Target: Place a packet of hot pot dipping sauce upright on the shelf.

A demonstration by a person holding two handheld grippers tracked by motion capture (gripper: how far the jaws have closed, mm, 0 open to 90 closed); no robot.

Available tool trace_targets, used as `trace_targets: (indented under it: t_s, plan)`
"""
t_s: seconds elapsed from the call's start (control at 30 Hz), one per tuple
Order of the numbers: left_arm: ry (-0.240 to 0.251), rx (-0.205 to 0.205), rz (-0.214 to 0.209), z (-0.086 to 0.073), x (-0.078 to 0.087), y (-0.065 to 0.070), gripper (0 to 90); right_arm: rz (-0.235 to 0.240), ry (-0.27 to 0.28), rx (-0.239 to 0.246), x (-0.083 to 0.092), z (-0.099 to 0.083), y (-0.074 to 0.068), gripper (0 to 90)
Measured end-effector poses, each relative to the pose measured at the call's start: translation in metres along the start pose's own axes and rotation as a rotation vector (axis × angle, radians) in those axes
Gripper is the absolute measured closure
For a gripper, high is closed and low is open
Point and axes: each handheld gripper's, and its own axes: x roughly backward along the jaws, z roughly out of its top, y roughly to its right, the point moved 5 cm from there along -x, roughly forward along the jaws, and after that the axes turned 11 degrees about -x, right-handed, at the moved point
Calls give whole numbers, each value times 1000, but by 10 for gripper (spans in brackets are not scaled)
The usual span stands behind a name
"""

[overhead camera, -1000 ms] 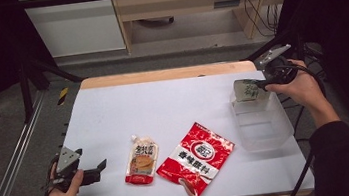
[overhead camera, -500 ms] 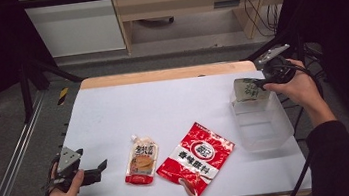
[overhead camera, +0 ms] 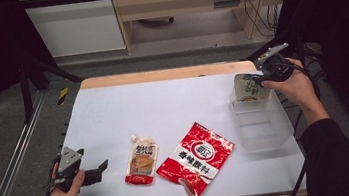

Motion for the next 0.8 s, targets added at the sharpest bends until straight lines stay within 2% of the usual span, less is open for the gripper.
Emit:
trace_targets:
  t_s: [0.2, 0.33, 0.6, 0.8]
  plan:
    - [-6, -3, -2, -1, 0, -1, 50, -18, 0, -46, -12, 0, 7, 304]
    - [-5, -3, -3, -1, 0, -1, 50, -13, 17, -35, -12, 1, 4, 256]
    - [0, -1, -6, 0, 0, 1, 49, 11, 66, -1, 5, 8, -5, 191]
    - [-4, -9, -14, 1, -1, 3, 49, 29, 127, 21, 32, 15, -19, 172]
